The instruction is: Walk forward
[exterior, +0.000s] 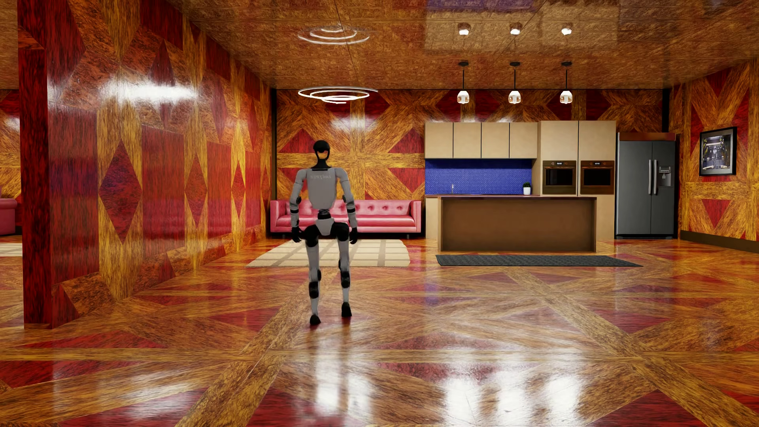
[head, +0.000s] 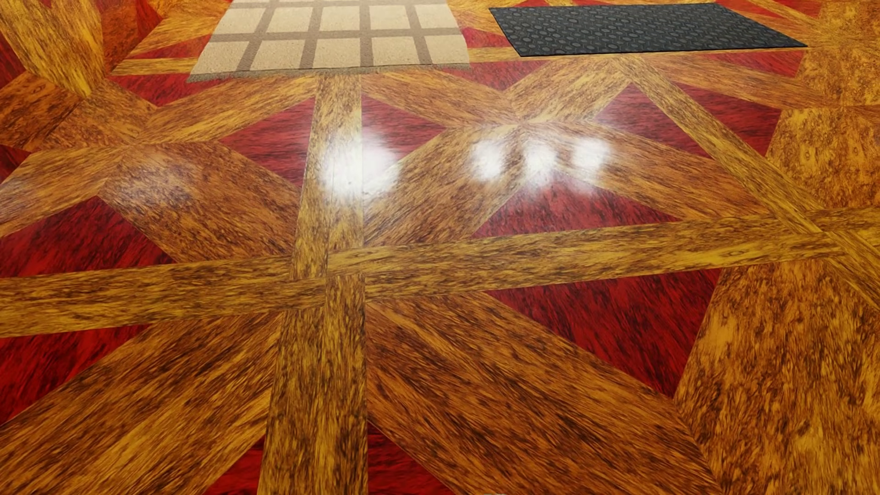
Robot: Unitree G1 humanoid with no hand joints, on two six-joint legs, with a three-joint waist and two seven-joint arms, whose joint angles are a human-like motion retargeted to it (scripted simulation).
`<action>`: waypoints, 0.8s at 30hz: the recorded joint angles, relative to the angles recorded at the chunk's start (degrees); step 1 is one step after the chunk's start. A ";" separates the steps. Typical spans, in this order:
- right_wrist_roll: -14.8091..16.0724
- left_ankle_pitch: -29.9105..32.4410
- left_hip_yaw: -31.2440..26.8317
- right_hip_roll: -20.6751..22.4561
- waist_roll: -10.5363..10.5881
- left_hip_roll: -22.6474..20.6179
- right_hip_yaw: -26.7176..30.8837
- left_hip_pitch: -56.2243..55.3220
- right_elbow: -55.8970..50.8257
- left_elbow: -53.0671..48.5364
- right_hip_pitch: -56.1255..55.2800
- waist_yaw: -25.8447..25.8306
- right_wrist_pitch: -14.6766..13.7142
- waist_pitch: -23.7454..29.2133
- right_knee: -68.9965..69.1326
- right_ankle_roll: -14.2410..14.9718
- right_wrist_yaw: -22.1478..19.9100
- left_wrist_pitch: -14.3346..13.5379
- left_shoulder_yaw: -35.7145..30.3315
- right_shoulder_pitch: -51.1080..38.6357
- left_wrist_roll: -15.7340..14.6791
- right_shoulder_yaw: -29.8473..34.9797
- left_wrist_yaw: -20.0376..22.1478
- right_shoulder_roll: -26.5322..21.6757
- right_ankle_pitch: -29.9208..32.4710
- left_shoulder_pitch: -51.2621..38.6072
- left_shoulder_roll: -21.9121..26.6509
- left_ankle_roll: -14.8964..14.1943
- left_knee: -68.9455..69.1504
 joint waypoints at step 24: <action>0.00 18.14 0.00 -0.06 -3.81 3.46 0.00 -32.38 -2.07 12.11 40.03 22.18 0.00 -3.74 -10.68 0.00 0.00 0.00 -1.40 -11.93 0.00 -9.27 0.00 -0.15 -19.51 11.58 -4.22 0.00 7.80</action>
